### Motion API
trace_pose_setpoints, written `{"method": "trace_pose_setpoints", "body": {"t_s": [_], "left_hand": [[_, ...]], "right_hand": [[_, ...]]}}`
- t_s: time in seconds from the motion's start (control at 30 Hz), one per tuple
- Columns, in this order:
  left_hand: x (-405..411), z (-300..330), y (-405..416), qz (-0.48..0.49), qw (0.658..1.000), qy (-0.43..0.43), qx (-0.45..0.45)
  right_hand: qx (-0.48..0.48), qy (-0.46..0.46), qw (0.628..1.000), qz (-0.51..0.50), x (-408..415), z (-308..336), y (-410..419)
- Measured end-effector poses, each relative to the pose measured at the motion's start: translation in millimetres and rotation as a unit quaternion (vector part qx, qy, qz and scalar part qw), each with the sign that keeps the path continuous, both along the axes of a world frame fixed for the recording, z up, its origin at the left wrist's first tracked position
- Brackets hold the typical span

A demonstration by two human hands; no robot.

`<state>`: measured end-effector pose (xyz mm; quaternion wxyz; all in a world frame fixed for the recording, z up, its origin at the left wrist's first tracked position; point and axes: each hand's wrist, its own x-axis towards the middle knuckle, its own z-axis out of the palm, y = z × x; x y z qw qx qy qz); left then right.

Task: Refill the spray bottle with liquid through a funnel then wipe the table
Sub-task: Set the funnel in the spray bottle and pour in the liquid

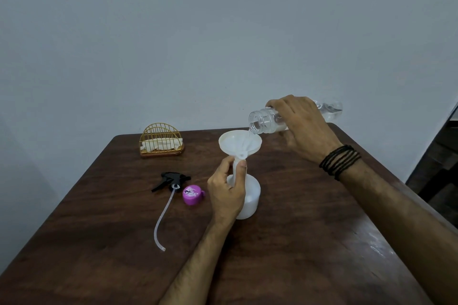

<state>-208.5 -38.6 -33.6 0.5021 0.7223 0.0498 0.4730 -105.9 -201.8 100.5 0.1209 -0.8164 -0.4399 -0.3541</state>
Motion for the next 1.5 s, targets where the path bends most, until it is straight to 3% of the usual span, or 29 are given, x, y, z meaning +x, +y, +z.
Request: {"method": "trace_pose_setpoints", "body": {"t_s": [1.5], "left_hand": [[2.3,-0.8,1.1,0.001,1.000,-0.008,0.007]], "right_hand": [[-0.024,-0.025,0.999,-0.014,-1.2,9.0,1.2]]}}
